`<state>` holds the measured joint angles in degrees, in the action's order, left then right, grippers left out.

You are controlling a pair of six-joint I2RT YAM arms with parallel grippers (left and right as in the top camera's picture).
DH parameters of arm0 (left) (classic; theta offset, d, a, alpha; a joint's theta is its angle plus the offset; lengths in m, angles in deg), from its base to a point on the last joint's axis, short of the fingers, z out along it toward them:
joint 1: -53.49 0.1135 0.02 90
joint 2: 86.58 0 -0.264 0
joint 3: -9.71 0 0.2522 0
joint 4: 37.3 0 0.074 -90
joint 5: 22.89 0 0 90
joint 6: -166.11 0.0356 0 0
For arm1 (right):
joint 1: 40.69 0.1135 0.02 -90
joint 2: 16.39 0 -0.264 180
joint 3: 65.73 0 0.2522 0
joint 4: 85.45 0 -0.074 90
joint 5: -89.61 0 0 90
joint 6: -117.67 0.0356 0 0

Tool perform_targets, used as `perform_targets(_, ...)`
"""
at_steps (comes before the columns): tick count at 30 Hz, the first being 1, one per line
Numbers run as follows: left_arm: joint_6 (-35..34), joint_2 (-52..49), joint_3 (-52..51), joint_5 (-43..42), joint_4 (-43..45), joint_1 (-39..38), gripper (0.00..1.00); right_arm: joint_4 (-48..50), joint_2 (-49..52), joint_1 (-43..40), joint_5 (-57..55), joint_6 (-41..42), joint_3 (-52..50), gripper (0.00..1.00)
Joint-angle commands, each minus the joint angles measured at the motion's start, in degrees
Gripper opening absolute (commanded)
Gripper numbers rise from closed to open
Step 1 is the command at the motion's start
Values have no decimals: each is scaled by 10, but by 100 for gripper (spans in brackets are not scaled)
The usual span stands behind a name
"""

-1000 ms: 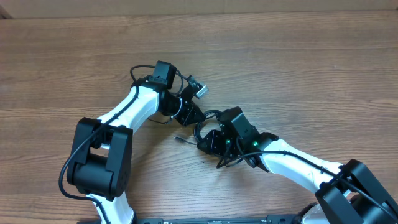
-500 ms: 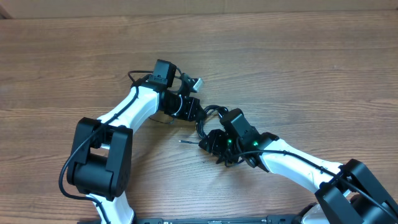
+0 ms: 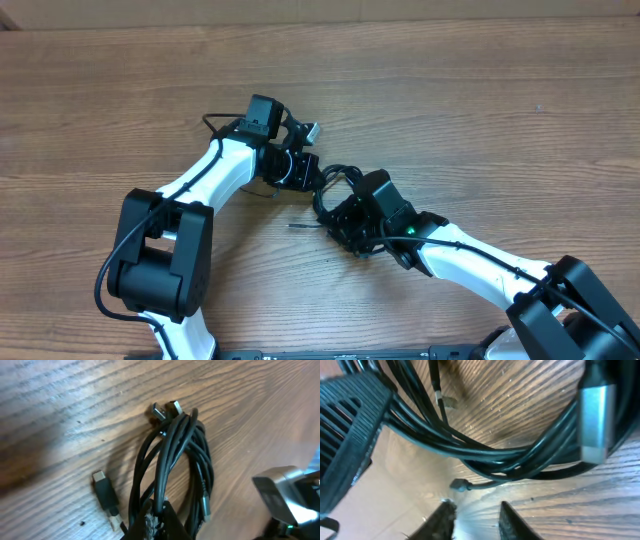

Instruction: Untangle cables

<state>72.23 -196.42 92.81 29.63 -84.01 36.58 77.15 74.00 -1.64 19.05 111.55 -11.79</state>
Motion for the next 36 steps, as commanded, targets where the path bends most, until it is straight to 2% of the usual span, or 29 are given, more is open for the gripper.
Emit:
perform_targets(1,52,-5,-3,14,2,-4,4,3,3,2,-5,38,10,20)
perform_targets(7,55,-5,-3,-31,2,-4,4,-2,3,2,-18,39,10,22)
perform_targets(11,67,-5,-3,-56,2,-4,4,-40,3,2,-49,77,10,27)
perform_targets(15,67,-5,-3,-56,2,-4,4,-67,3,2,-68,94,10,28)
perform_targets(28,80,-5,-3,-89,-2,-5,4,-55,3,2,-109,128,10,29)
perform_targets(31,80,-5,-3,-89,-2,-5,4,-55,3,2,-109,128,10,27)
perform_targets(33,80,-5,-3,-89,-2,-5,4,-55,3,2,-109,128,10,21)
perform_targets(36,80,-5,-3,-91,-2,-5,4,-55,3,2,-109,128,10,18)
